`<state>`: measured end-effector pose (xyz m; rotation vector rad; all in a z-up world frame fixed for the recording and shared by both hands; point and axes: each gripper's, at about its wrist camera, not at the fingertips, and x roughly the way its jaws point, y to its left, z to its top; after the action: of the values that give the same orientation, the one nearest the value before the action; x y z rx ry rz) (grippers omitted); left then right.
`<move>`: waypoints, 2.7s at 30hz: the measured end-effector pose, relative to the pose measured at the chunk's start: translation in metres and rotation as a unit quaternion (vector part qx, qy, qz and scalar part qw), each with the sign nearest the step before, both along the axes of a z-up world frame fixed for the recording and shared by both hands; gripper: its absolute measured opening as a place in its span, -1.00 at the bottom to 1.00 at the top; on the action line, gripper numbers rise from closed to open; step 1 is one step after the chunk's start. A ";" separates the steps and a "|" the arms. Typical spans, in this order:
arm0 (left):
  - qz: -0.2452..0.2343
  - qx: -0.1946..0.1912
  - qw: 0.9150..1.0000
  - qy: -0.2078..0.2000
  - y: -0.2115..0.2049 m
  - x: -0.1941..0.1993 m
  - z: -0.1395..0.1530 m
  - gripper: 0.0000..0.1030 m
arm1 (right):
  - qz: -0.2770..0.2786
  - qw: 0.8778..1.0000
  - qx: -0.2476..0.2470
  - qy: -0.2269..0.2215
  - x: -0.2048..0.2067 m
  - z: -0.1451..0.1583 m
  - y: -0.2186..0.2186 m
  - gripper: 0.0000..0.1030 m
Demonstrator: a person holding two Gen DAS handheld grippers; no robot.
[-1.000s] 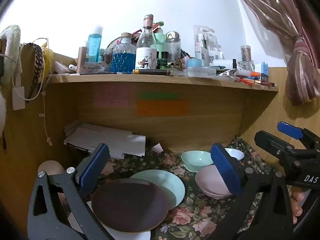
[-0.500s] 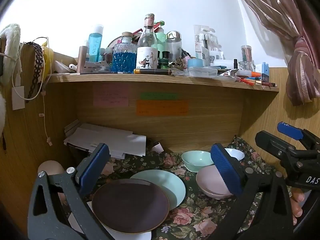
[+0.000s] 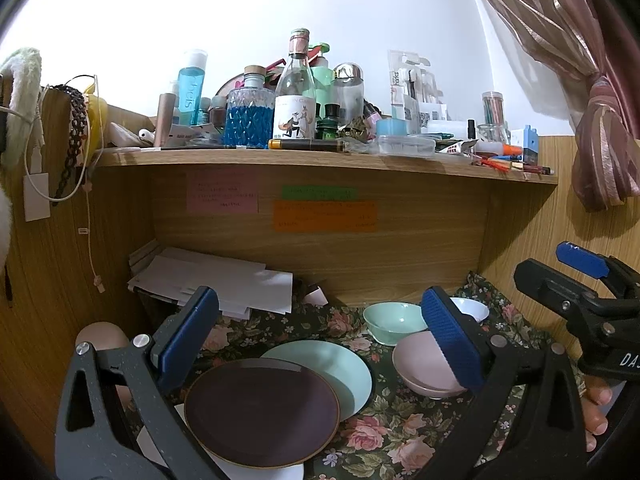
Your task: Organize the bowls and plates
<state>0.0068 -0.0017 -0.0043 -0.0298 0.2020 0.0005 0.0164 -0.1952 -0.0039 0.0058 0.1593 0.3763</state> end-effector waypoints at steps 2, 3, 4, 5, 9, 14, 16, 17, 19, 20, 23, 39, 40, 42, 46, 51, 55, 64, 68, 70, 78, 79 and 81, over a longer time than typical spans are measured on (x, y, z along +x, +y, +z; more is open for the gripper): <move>-0.001 0.000 1.000 0.001 0.000 0.000 0.000 1.00 | 0.000 1.000 0.000 0.000 0.001 0.000 0.000 1.00; -0.001 0.000 1.000 0.001 0.000 0.000 0.000 1.00 | 0.001 1.000 0.001 0.001 0.001 0.000 0.000 1.00; -0.001 0.000 1.000 0.001 0.000 0.000 0.000 1.00 | 0.001 1.000 0.000 0.001 0.001 0.000 0.000 1.00; -0.001 0.001 1.000 0.001 0.001 0.000 0.000 1.00 | 0.001 1.000 0.000 0.001 0.001 0.000 0.000 1.00; -0.002 0.001 1.000 -0.001 0.001 0.000 0.001 1.00 | 0.001 1.000 0.001 0.001 0.000 0.000 0.001 1.00; -0.001 0.001 1.000 -0.002 0.001 0.000 0.000 1.00 | 0.002 1.000 0.002 0.002 0.000 0.000 0.001 1.00; -0.001 0.002 1.000 -0.002 0.001 0.000 0.000 1.00 | 0.002 1.000 0.002 0.003 0.000 0.000 0.001 1.00; 0.000 0.001 1.000 -0.002 0.001 0.000 0.000 1.00 | 0.002 1.000 0.003 0.004 0.001 0.000 0.002 1.00; -0.001 0.001 1.000 -0.002 0.001 0.000 0.000 1.00 | 0.003 1.000 0.003 0.006 0.002 0.000 0.002 1.00; -0.001 0.001 1.000 -0.002 0.001 0.000 0.000 1.00 | 0.003 1.000 0.003 0.006 0.002 0.000 0.003 1.00; -0.003 0.002 1.000 -0.002 0.001 0.000 -0.001 1.00 | 0.002 1.000 0.004 0.005 0.001 0.000 0.003 1.00; -0.003 0.004 1.000 -0.001 -0.001 0.001 -0.002 1.00 | 0.002 1.000 0.003 0.004 0.001 -0.001 0.004 1.00; -0.003 0.003 1.000 -0.001 -0.001 0.001 -0.002 1.00 | 0.002 1.000 0.004 0.004 0.001 -0.001 0.004 1.00; -0.003 0.003 1.000 -0.001 -0.001 0.001 -0.002 1.00 | 0.003 1.000 0.004 0.003 0.000 -0.001 0.005 1.00; -0.004 0.003 1.000 -0.001 -0.001 0.001 -0.002 1.00 | 0.003 1.000 0.005 0.002 0.000 -0.002 0.005 1.00; -0.003 0.003 1.000 -0.001 -0.001 0.001 -0.002 1.00 | 0.002 1.000 0.006 0.004 0.000 -0.001 0.006 1.00; -0.002 0.002 1.000 0.000 0.000 0.002 -0.003 1.00 | 0.002 1.000 0.003 0.009 0.003 -0.003 0.009 1.00; 0.014 -0.001 0.999 0.029 0.016 0.018 -0.019 1.00 | 0.016 0.999 -0.012 0.037 0.029 -0.022 0.029 1.00; 0.025 -0.003 0.999 0.045 0.032 0.026 -0.033 1.00 | 0.025 0.998 -0.021 0.048 0.041 -0.036 0.043 1.00; 0.030 -0.006 0.998 0.057 0.042 0.029 -0.042 1.00 | 0.034 0.997 -0.024 0.060 0.047 -0.043 0.049 1.00; 0.045 -0.021 0.993 0.105 0.082 0.039 -0.075 1.00 | 0.077 0.989 -0.049 0.112 0.071 -0.077 0.085 1.00; 0.048 -0.023 0.992 0.112 0.087 0.040 -0.079 1.00 | 0.084 0.988 -0.050 0.122 0.074 -0.082 0.089 1.00; 0.055 -0.025 0.990 0.125 0.096 0.044 -0.086 1.00 | 0.097 0.984 -0.051 0.143 0.081 -0.091 0.096 1.00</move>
<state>0.0504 0.0944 -0.0907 -0.0902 0.4511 0.1091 0.0976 -0.0989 -0.0948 -0.0572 0.4662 0.5610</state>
